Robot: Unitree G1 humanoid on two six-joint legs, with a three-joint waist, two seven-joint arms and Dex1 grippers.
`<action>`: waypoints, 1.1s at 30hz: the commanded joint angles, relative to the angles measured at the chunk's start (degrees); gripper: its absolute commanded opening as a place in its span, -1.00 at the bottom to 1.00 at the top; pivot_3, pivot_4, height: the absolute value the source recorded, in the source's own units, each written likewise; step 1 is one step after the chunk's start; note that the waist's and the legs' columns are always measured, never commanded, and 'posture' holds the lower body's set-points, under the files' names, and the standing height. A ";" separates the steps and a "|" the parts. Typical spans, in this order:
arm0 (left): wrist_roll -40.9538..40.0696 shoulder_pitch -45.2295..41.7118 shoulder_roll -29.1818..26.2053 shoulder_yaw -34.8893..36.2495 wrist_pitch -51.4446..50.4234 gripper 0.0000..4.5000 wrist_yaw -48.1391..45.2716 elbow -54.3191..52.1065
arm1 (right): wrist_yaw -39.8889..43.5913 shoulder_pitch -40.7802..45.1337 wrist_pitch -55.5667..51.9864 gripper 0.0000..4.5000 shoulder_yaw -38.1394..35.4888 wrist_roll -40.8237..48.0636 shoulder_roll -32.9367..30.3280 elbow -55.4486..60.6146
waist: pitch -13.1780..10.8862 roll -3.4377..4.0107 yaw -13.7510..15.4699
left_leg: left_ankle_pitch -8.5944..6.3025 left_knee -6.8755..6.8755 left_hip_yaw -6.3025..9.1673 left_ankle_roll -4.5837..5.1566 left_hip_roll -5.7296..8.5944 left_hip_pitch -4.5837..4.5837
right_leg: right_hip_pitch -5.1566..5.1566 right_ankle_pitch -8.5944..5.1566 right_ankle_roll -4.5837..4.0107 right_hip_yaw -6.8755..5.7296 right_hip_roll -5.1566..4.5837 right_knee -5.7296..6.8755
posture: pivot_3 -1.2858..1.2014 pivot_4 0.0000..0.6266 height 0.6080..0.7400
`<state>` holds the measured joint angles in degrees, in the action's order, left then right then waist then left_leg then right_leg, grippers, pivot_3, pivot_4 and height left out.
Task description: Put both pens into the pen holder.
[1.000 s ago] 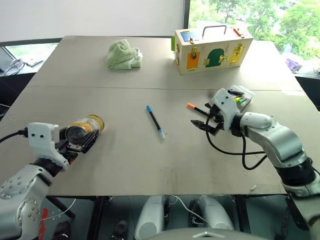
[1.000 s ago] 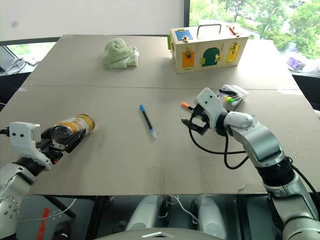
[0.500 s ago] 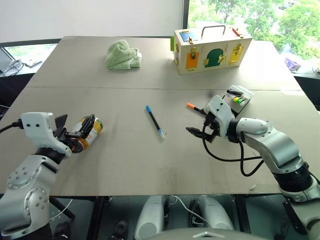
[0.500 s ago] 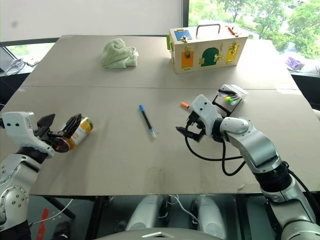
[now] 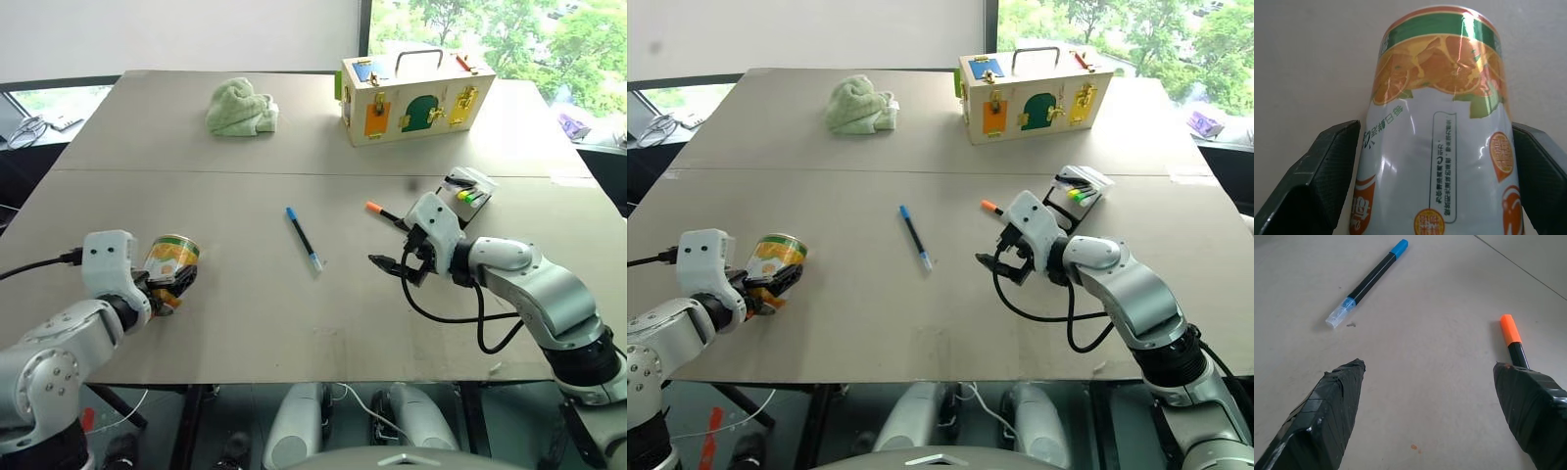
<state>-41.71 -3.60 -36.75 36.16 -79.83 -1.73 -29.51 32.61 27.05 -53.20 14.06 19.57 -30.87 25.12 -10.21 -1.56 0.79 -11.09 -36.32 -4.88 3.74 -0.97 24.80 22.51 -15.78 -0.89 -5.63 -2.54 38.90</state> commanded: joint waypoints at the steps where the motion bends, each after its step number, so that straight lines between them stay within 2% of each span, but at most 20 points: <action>1: 2.81 -1.86 -0.62 -0.80 -0.98 0.98 0.29 2.78 | -0.09 0.18 -0.06 1.00 -1.67 0.56 0.04 3.12 | 0.00 0.00 0.07 | 0.00 0.00 0.00 -0.01 0.00 0.00 | 0.00 0.00 0.00 0.00 0.00 0.00 | 0.03 -0.52 1.00; 3: 3.77 -2.53 -0.22 -1.33 0.48 0.98 -0.24 3.81 | -0.13 0.00 -0.03 1.00 -1.65 0.49 -0.01 3.40 | 0.00 0.01 0.10 | -0.01 0.00 0.01 -0.03 0.00 -0.02 | 0.00 0.00 -0.01 -0.01 -0.01 0.01 | 0.03 -0.52 1.00; 4: 4.24 -2.81 -0.04 -1.40 1.26 0.76 -0.36 4.21 | -0.15 -0.06 0.07 1.00 -1.66 0.40 -0.05 3.41 | 0.00 0.01 0.10 | 0.00 0.01 0.03 -0.04 0.00 -0.02 | 0.00 0.01 -0.03 -0.01 -0.01 0.02 | 0.03 -0.52 1.00; 5: 4.76 -2.83 -0.04 -1.36 2.11 0.72 -0.56 4.42 | -0.21 -0.12 0.05 1.00 -1.74 0.39 -0.03 3.45 | 0.01 0.02 0.08 | 0.00 0.01 0.04 -0.05 0.00 -0.03 | 0.01 0.01 -0.03 -0.01 -0.01 0.03 | 0.03 -0.52 1.00; 6: 5.35 -2.71 -0.18 -1.19 3.13 0.53 -0.79 4.51 | -0.28 -0.21 -0.01 1.00 -1.83 0.41 -0.02 3.57 | 0.00 0.02 0.02 | 0.00 0.01 0.04 -0.06 0.00 -0.04 | 0.01 0.01 -0.04 -0.01 -0.01 0.03 | 0.03 -0.52 1.00; 7: 6.05 -2.66 -0.49 -0.84 5.00 0.50 -1.19 4.65 | -0.38 -0.29 -0.08 1.00 -1.95 0.43 0.03 3.67 | 0.00 0.03 0.00 | 0.00 0.01 0.04 -0.06 0.00 -0.04 | 0.01 0.03 -0.07 -0.01 -0.02 0.02 | 0.03 -0.52 1.00; 9: 7.14 -3.83 -0.49 1.27 7.71 0.50 -1.00 5.70 | -0.59 -0.49 -0.25 1.00 -2.12 0.53 0.11 3.87 | 0.00 0.03 -0.01 | 0.00 0.02 0.04 -0.06 0.00 -0.01 | 0.06 0.08 -0.16 0.00 -0.03 0.01 | 0.03 -0.52 1.00; 13: 10.73 -5.73 -3.13 0.66 13.94 0.50 -2.42 9.24 | -0.94 -0.73 -0.06 1.00 -1.83 0.45 0.44 3.98 | -0.02 0.00 -0.03 | 0.00 0.06 0.03 -0.07 0.00 0.08 | 0.11 0.10 -0.22 0.00 -0.03 -0.05 | 0.03 -0.52 1.00; 19: 15.77 -13.15 -7.87 -5.47 17.06 0.50 -4.78 22.51 | -1.12 -0.23 0.21 1.00 -1.58 0.29 1.45 3.70 | -0.03 -0.01 -0.02 | -0.01 0.07 0.01 -0.06 0.00 0.19 | 0.19 0.11 -0.22 -0.01 -0.06 -0.09 | 0.03 -0.52 1.00; 22: 20.96 -22.30 -10.61 -13.01 24.33 0.50 -9.14 41.35 | -1.26 0.58 0.44 1.00 -1.41 0.35 2.39 3.43 | -0.04 -0.05 0.34 | 0.00 0.07 0.04 -0.06 0.01 0.18 | 0.20 0.10 -0.21 -0.07 -0.06 -0.06 | 0.03 -0.52 1.00; 24: 23.13 -25.33 -11.73 -16.56 28.73 0.50 -13.00 49.05 | -1.36 0.86 0.45 1.00 -1.48 0.27 2.83 3.48 | -0.05 -0.01 0.12 | 0.00 0.07 0.03 -0.06 0.01 0.20 | 0.20 0.10 -0.20 -0.09 -0.05 -0.05 | 0.03 -0.52 1.00; 26: 23.11 -27.11 -11.96 -17.09 30.83 0.98 -15.68 51.96 | -1.48 0.94 0.32 1.00 -1.65 0.23 2.92 3.84 | -0.06 0.00 -0.05 | 0.00 0.08 -0.02 -0.06 0.01 0.18 | 0.21 0.11 -0.21 -0.04 -0.08 -0.06 | 0.03 -0.52 1.00; 30: 22.39 -26.79 -12.07 -15.95 30.27 0.98 -17.68 50.01 | -1.83 0.48 -0.06 1.00 -2.42 0.42 2.59 4.71 | -0.07 0.00 -0.07 | 0.00 0.12 0.01 -0.07 0.01 0.18 | 0.23 0.11 -0.23 -0.04 -0.10 -0.06 | 0.03 -0.52 1.00; 33: 20.08 -21.72 -12.10 -11.82 24.83 0.98 -17.31 40.36 | -2.29 -0.14 -0.37 1.00 -2.89 0.60 2.59 5.51 | -0.06 0.00 -0.22 | 0.00 0.12 0.00 -0.06 0.02 0.21 | 0.23 0.11 -0.23 -0.04 -0.15 -0.09 | 0.03 -0.52 1.00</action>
<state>-19.84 -27.68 -47.92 20.78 -51.60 -18.67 18.32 30.77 26.69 -53.56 12.84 19.69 -28.19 27.97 -10.27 -1.56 0.57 -11.10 -36.20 -4.88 3.69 -0.95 25.02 22.73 -15.67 -1.11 -5.66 -2.69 38.77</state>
